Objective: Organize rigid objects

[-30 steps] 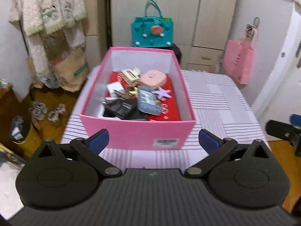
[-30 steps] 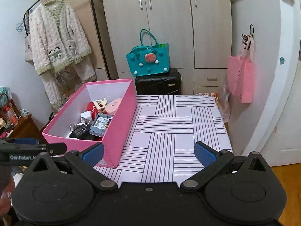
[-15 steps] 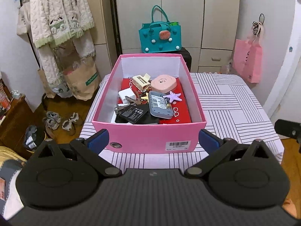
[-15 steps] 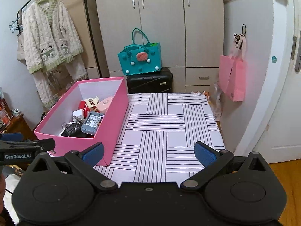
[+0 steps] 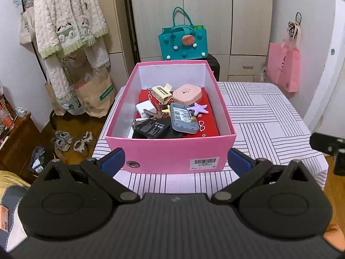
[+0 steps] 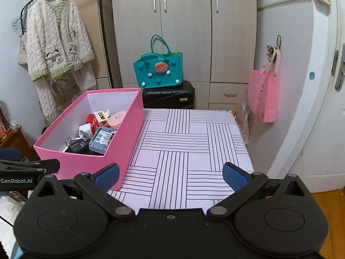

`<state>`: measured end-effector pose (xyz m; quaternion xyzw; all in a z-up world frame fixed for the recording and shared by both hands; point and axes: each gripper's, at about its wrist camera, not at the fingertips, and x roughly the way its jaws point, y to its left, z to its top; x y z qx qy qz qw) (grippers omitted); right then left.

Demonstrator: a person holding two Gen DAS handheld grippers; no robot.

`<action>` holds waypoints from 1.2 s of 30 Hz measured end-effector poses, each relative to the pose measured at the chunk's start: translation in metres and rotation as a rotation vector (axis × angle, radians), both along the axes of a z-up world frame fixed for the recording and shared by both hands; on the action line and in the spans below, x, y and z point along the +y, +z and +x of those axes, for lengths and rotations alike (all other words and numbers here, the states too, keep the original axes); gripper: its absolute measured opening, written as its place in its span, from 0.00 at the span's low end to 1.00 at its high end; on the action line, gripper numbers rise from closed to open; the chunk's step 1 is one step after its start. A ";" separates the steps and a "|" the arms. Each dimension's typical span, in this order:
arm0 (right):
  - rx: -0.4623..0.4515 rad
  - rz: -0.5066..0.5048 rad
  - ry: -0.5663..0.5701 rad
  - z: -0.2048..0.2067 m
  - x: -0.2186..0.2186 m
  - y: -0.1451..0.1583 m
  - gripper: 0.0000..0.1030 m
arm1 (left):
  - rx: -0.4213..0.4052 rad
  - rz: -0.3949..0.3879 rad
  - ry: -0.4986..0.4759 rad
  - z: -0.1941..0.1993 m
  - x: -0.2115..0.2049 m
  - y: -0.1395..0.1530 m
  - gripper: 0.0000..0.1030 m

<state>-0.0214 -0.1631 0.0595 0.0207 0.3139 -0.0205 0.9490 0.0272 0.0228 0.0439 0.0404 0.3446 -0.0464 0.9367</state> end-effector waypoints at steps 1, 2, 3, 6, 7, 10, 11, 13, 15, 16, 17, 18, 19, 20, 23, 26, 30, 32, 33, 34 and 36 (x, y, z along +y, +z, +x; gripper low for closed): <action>-0.006 -0.005 0.002 -0.001 0.001 0.000 1.00 | -0.005 0.001 -0.001 -0.001 0.000 0.000 1.00; -0.013 -0.009 0.003 -0.002 0.002 -0.001 1.00 | -0.010 0.002 -0.003 -0.002 0.000 0.000 1.00; -0.018 -0.011 0.004 -0.002 0.003 -0.001 1.00 | -0.014 0.006 -0.005 -0.005 -0.001 -0.001 1.00; -0.049 -0.023 0.007 -0.007 0.004 0.000 1.00 | -0.029 0.015 -0.011 -0.008 -0.003 -0.002 1.00; -0.059 -0.028 0.005 -0.008 0.004 0.000 1.00 | -0.033 0.017 -0.012 -0.009 -0.003 -0.002 1.00; -0.092 -0.038 0.005 -0.013 0.003 0.000 1.00 | -0.044 0.012 -0.014 -0.012 -0.004 -0.003 1.00; -0.102 -0.040 0.005 -0.014 0.003 0.000 1.00 | -0.049 0.011 -0.014 -0.013 -0.004 -0.003 1.00; -0.118 -0.053 0.003 -0.016 0.003 0.000 1.00 | -0.057 0.016 -0.012 -0.015 -0.005 -0.003 1.00; -0.132 -0.063 -0.001 -0.018 0.004 0.000 1.00 | -0.064 0.020 -0.011 -0.017 -0.005 -0.003 1.00; -0.136 -0.066 -0.001 -0.018 0.004 0.000 1.00 | -0.065 0.020 -0.010 -0.017 -0.005 -0.003 1.00; -0.140 -0.067 -0.002 -0.019 0.003 0.000 1.00 | -0.067 0.019 -0.008 -0.017 -0.005 -0.003 1.00; -0.143 -0.066 -0.002 -0.020 0.003 0.000 1.00 | -0.069 0.019 -0.006 -0.018 -0.006 -0.003 1.00; -0.144 -0.064 -0.001 -0.020 0.003 0.001 1.00 | -0.071 0.021 -0.003 -0.018 -0.006 -0.003 1.00; -0.145 -0.063 -0.001 -0.020 0.003 0.001 1.00 | -0.074 0.022 0.001 -0.018 -0.006 -0.003 1.00; -0.145 -0.062 -0.004 -0.021 0.002 0.000 1.00 | -0.072 0.019 0.005 -0.017 -0.005 -0.004 1.00; -0.134 -0.054 -0.013 -0.019 0.000 -0.001 1.00 | -0.064 0.017 0.004 -0.017 -0.006 -0.004 1.00; -0.120 -0.038 -0.027 -0.017 -0.003 -0.003 1.00 | -0.058 0.016 0.003 -0.017 -0.006 -0.006 1.00; -0.119 -0.038 -0.029 -0.017 -0.004 -0.003 1.00 | -0.059 0.015 0.003 -0.017 -0.005 -0.006 1.00; -0.119 -0.039 -0.029 -0.017 -0.004 -0.003 1.00 | -0.059 0.015 0.004 -0.017 -0.005 -0.006 1.00; -0.119 -0.038 -0.030 -0.017 -0.004 -0.003 1.00 | -0.058 0.012 0.005 -0.017 -0.004 -0.007 1.00; -0.119 -0.033 -0.029 -0.017 -0.004 -0.003 1.00 | -0.059 0.013 0.003 -0.017 -0.005 -0.006 1.00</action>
